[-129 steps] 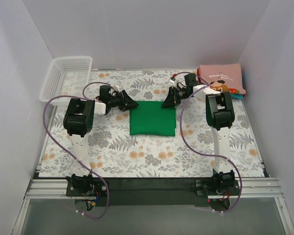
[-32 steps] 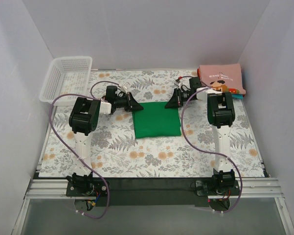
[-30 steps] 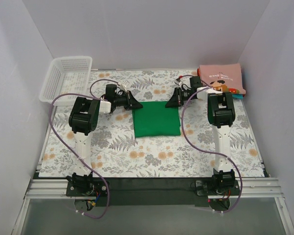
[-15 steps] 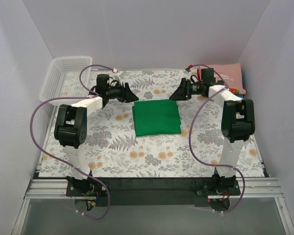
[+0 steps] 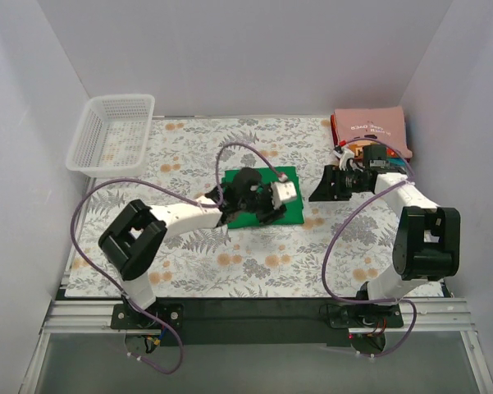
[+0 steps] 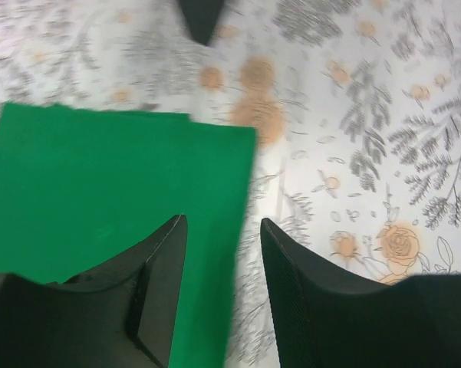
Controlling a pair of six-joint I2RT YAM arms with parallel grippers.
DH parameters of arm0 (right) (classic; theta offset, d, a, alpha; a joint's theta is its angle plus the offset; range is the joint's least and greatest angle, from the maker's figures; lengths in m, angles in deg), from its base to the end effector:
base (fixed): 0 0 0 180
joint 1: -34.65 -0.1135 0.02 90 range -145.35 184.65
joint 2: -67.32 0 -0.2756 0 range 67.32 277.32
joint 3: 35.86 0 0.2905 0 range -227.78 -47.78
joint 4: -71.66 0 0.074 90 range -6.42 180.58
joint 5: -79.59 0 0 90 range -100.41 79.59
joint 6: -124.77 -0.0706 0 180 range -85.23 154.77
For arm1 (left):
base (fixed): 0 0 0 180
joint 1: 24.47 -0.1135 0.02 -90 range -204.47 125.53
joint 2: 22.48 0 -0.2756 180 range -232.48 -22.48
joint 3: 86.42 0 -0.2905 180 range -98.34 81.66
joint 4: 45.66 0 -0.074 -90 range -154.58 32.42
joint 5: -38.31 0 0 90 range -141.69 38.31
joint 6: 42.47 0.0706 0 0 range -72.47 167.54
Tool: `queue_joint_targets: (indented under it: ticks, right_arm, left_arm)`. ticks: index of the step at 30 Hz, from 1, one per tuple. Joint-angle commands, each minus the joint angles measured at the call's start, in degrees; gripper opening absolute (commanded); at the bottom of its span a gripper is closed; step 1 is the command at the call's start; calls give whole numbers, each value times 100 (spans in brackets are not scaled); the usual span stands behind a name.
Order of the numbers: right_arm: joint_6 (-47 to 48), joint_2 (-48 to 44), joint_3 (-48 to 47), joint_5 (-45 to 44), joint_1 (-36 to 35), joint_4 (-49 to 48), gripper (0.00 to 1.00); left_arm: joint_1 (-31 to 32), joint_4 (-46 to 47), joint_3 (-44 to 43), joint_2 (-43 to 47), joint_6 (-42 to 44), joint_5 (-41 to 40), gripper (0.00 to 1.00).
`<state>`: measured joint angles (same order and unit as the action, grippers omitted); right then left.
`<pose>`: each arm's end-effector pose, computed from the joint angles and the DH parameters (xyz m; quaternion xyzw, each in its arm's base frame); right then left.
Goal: Fold and stack the t-shirts
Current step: Neatly place the folded tshirt to the corner
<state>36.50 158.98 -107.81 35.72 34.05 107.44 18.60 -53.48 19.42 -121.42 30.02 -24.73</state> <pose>0.3706 0.0548 0.1897 -0.1341 0.8761 0.3714 0.2766 0.3010 -0.3252 0.1902 0.2979 0.8071 -0.4121 0.3001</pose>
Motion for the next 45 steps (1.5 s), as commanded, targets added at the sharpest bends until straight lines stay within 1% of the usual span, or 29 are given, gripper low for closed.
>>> queue_joint_targets:
  ticks: [1,3,5,7,8,9,12,13,14,17,21,24,28,31,32,34,35,36,39,41,45]
  right_arm:
    - [415,-491,184,-789,192,224,73]
    - [345,-596,263,-728,227,234,73]
    - [336,-658,272,-903,262,225,74]
    - [327,-693,281,-948,358,225,74]
    - [319,-684,290,-939,402,233,75]
    - [231,-641,308,-922,499,233,75]
    - [3,-500,290,-650,876,234,85]
    - [-50,-456,299,-466,999,233,93]
    - [-94,-430,325,-360,1218,233,98]
    - [-286,-228,492,-122,1597,181,98]
    - [-385,-16,633,335,1897,76,98]
    - [-481,-218,729,388,1897,-3,98]
    - [-806,-692,1177,458,1897,-529,98]
    - [-1026,-1167,1660,205,1897,-925,98]
    - [-1122,-1385,1809,143,1897,-1266,98]
    - [-1412,-1536,2284,185,1888,-1611,98]
    - [-1526,-1598,2442,212,1888,-2039,98]
    - [-1649,-1590,2548,238,1871,-2182,98]
    - [-1694,-1257,2444,397,1748,-2280,98]
    - [-1843,-915,2321,423,1608,-2324,98]
    - [-2457,-579,2416,178,1344,-3051,98]
  left_arm:
    - [631,714,212,-134,1338,-1271,42]
    - [825,847,90,-458,1470,-1412,41]
    - [905,891,-7,-652,1584,-1448,39]
    - [984,987,88,-802,2040,-1212,38]
    - [1019,1249,193,-838,2181,-1211,37]
    - [1089,1330,308,-925,2496,-1219,36]
    - [1142,1567,396,-1066,2780,-1263,35]
    - [1160,1603,388,-1171,2876,-1307,35]
    - [1177,1664,388,-1215,2920,-1307,34]
    - [1239,1717,379,-1330,3044,-1290,33]
    - [1318,1717,353,-1462,3105,-1263,33]
    - [1353,1770,274,-1628,3062,-1316,33]
    - [1371,1849,168,-1839,3053,-1395,32]
    - [1371,1910,98,-1963,2982,-1430,28]
    - [1371,1928,98,-1972,2982,-1430,25]
    - [1371,1945,115,-1937,2939,-1387,20]
    - [1371,1989,115,-1910,2904,-1386,17]
    - [1371,1990,98,-1884,2868,-1369,11]
    - [1371,1963,89,-1787,2702,-1369,2]
    - [1371,1989,106,-1682,2622,-1325,0]
    - [1336,2086,142,-1524,2385,-1220,0]
